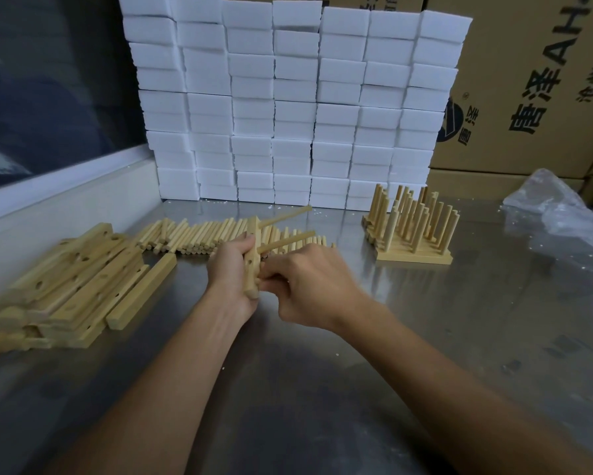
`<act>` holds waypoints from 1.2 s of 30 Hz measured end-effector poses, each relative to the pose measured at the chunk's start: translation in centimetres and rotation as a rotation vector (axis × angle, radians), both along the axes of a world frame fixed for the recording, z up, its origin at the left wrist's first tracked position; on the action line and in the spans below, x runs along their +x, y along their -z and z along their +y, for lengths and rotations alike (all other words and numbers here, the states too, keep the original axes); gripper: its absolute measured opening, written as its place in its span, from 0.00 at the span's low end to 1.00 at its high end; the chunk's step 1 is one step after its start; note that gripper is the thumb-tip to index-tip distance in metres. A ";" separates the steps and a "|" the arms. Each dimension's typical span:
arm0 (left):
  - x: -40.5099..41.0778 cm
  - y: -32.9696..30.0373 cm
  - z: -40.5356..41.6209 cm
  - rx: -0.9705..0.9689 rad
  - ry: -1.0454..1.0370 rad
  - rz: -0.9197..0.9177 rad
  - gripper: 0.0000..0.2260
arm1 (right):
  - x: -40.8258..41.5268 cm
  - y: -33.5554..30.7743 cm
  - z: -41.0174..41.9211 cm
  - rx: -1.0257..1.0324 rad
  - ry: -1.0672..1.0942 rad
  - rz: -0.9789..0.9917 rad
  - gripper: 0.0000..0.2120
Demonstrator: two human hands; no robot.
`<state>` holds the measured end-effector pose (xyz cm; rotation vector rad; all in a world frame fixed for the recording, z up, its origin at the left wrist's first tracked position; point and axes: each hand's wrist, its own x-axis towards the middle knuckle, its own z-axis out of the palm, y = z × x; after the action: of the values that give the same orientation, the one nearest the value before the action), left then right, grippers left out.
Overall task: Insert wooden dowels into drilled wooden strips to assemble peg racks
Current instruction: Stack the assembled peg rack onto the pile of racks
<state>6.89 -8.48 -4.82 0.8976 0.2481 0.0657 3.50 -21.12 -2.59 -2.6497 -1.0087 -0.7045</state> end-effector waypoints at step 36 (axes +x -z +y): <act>-0.7 -0.6 -1.7 0.312 -0.224 -0.236 0.15 | 1.0 -0.8 -1.2 0.313 -0.048 0.473 0.11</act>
<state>6.15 -10.15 -4.26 1.1586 0.1182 0.4246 4.50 -22.29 -1.80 -2.3430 -0.7537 -0.1838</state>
